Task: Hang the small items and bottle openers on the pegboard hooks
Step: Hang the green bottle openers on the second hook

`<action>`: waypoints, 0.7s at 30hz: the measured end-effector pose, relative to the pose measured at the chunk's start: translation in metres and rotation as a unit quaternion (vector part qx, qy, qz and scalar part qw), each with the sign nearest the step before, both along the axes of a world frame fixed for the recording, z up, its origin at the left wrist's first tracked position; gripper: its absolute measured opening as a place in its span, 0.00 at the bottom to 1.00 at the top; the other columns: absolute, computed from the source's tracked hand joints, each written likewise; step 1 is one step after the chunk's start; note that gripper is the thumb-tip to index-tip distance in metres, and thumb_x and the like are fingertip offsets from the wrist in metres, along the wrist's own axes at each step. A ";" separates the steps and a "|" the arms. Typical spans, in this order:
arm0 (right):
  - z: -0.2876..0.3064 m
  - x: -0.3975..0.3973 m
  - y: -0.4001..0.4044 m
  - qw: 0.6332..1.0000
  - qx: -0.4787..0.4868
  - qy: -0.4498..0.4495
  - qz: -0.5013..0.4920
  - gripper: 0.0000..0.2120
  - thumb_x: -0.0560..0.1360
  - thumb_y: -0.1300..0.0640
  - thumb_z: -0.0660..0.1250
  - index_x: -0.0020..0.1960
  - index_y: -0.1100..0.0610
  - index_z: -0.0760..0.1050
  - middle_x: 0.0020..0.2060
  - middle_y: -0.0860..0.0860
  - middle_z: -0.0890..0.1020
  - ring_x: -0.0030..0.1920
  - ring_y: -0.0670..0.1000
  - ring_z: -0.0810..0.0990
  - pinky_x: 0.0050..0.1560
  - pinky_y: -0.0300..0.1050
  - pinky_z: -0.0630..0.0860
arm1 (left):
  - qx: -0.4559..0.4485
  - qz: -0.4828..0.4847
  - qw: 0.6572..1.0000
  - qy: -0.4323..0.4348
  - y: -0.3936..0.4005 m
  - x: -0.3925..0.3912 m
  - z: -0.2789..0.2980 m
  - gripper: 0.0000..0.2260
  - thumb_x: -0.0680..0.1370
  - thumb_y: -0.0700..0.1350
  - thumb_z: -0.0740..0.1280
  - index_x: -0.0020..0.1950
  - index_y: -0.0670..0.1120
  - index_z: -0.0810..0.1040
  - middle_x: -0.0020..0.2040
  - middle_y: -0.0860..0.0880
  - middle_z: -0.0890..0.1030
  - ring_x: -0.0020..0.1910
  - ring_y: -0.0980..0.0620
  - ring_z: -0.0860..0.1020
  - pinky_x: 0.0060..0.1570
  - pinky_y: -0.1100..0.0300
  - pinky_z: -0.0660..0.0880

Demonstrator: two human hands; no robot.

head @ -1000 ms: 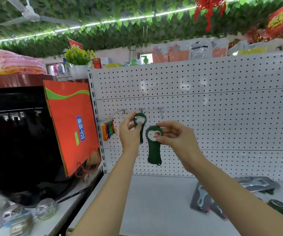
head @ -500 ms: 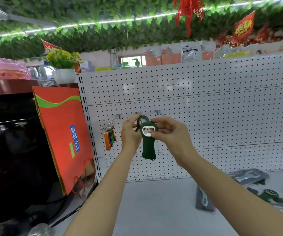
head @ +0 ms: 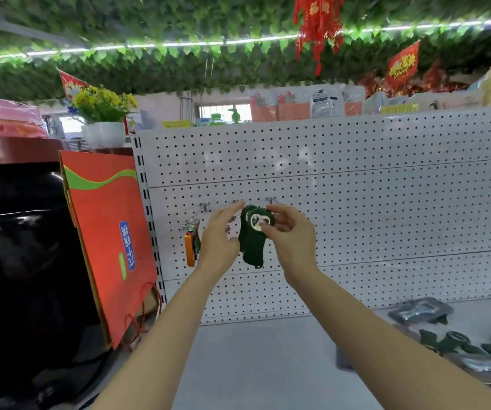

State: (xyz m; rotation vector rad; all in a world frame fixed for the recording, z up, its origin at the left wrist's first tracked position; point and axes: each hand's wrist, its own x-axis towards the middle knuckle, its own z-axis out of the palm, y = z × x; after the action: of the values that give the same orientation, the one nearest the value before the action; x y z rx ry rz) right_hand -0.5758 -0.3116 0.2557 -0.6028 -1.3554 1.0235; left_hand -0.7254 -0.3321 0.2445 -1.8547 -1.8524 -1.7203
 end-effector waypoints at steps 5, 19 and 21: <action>-0.002 -0.014 0.008 1.000 0.005 -0.008 -0.024 0.18 0.70 0.66 0.73 0.43 0.41 0.77 0.42 0.44 0.83 0.46 0.46 0.82 0.55 0.46 0.79 | 0.005 -0.009 1.000 0.022 -0.003 0.001 -0.008 0.39 0.71 0.24 0.60 0.73 0.60 0.69 0.67 0.55 0.73 0.65 0.56 0.72 0.64 0.62 0.70; -0.008 -0.042 0.054 0.997 0.011 -0.064 -0.036 0.14 0.71 0.67 0.71 0.52 0.52 0.80 0.43 0.49 0.84 0.46 0.47 0.83 0.50 0.43 0.80 | -0.024 0.012 0.998 0.060 0.021 -0.008 -0.010 0.36 0.71 0.25 0.63 0.72 0.55 0.72 0.67 0.58 0.70 0.66 0.54 0.72 0.55 0.74 0.67; -0.009 -0.041 0.056 0.996 0.025 -0.072 -0.035 0.15 0.71 0.66 0.72 0.54 0.51 0.80 0.44 0.48 0.84 0.45 0.45 0.82 0.46 0.36 0.78 | -0.026 0.012 0.998 0.059 0.022 -0.008 -0.011 0.36 0.71 0.26 0.64 0.72 0.56 0.71 0.67 0.60 0.69 0.65 0.55 0.72 0.56 0.74 0.68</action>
State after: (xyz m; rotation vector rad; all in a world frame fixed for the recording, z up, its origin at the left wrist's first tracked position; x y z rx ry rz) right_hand -0.6168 -0.2557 0.2465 -0.6941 -1.4712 0.9008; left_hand -0.7337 -0.3103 0.2335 -1.8976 -1.8842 -1.5336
